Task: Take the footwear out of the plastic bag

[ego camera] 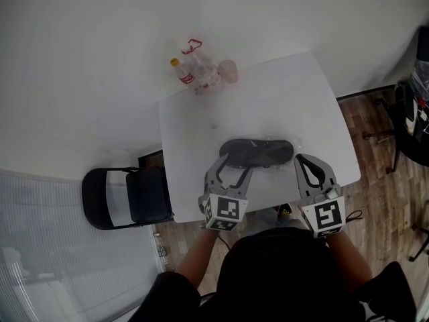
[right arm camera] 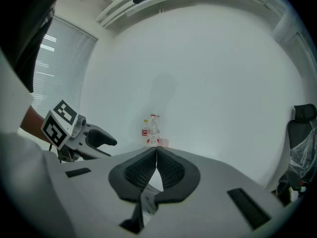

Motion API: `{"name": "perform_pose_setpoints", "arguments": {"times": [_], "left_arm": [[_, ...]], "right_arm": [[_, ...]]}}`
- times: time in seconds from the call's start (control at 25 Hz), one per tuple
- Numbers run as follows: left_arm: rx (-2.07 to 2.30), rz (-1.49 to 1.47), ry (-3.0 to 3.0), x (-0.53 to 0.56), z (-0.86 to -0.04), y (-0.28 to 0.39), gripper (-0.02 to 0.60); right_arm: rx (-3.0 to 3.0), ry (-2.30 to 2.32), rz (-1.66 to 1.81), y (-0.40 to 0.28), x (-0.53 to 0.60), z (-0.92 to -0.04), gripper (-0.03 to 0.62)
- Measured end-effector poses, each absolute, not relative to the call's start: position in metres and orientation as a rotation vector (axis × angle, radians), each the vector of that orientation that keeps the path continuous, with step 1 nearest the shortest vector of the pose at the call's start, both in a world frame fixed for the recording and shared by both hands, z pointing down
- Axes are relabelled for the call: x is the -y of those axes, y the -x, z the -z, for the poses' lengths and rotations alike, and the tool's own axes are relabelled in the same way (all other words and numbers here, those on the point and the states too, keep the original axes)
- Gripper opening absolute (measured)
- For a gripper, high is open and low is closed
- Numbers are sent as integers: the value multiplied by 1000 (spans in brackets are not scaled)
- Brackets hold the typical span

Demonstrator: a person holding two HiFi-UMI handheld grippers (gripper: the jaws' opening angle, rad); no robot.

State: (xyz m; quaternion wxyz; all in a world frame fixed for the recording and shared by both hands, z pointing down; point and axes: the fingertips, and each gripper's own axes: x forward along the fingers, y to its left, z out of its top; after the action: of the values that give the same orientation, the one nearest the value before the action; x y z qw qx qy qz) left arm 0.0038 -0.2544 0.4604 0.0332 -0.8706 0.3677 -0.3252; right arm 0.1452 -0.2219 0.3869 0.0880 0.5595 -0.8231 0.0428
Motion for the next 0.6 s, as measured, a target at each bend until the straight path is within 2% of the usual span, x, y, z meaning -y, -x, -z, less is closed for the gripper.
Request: {"name": "perform_pose_setpoints", "arguments": {"times": [0.08, 0.2, 0.6], "left_arm": [[-970, 1120, 2663, 264, -482, -9, 346], [-730, 1270, 2649, 274, -512, -14, 410], [-304, 1639, 2574, 288, -601, -8, 491]], "right_arm": [[2432, -1674, -124, -143, 229, -387, 17], [2408, -1684, -109, -141, 239, -387, 17], [2319, -1733, -103, -142, 265, -393, 17]]}}
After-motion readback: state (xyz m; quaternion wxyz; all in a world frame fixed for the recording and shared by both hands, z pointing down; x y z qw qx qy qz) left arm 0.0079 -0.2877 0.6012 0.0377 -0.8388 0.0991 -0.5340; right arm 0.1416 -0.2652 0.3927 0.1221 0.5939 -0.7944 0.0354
